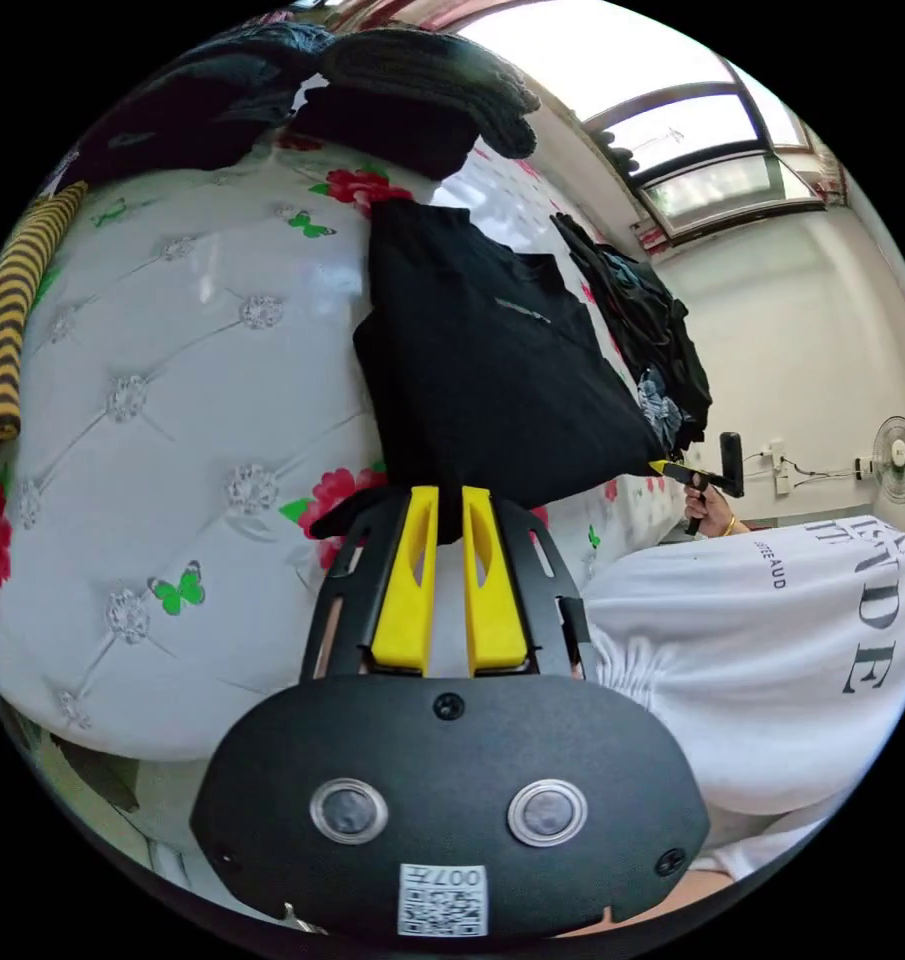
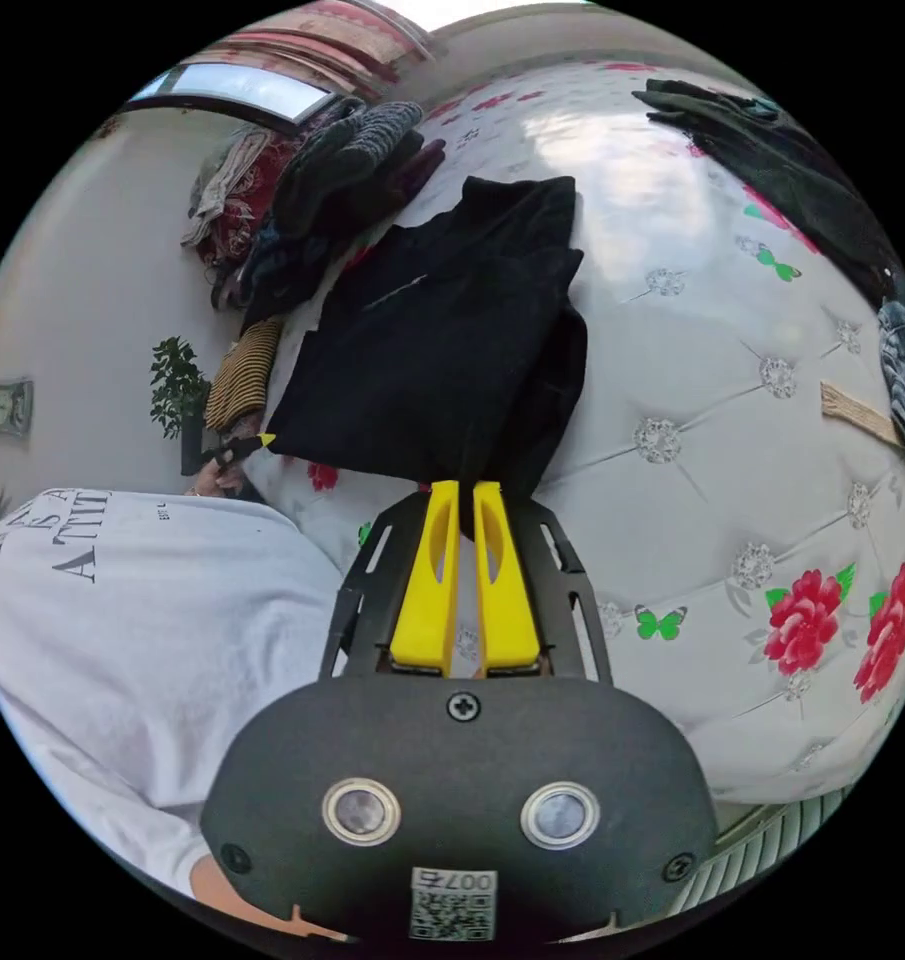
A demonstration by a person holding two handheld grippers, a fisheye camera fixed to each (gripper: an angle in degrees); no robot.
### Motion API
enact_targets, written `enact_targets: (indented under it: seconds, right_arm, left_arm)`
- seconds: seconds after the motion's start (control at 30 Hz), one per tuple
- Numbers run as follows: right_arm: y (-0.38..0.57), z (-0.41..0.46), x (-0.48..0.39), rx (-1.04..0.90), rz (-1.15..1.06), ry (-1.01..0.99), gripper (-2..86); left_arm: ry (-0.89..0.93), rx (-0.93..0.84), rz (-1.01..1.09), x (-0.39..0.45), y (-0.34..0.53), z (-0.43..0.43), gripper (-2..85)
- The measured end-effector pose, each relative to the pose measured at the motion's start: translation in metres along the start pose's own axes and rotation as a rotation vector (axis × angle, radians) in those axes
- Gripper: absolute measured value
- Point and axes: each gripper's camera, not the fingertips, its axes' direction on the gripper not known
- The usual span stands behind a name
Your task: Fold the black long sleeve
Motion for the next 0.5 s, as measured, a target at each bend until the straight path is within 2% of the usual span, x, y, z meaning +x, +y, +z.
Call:
enact_targets:
  seconds: [0.13, 0.27, 0.4, 0.5]
  right_arm:
    - [0.032, 0.016, 0.019, -0.036, 0.082, -0.027, 0.1]
    - [0.073, -0.040, 0.009, 0.089, 0.047, -0.143, 0.1]
    - [0.098, -0.085, -0.002, 0.045, -0.016, -0.220, 0.0]
    - [0.094, -0.124, 0.011, 0.058, 0.018, -0.316, 0.0]
  left_arm:
    - [0.069, -0.017, -0.125, -0.014, 0.033, 0.012, 4.5]
    - [0.134, 0.011, -0.068, 0.015, 0.046, -0.027, 4.1]
    - [0.193, -0.070, -0.022, 0.039, 0.036, -0.055, 3.9]
    - [0.285, -0.107, -0.008, 0.041, 0.005, -0.068, 3.8]
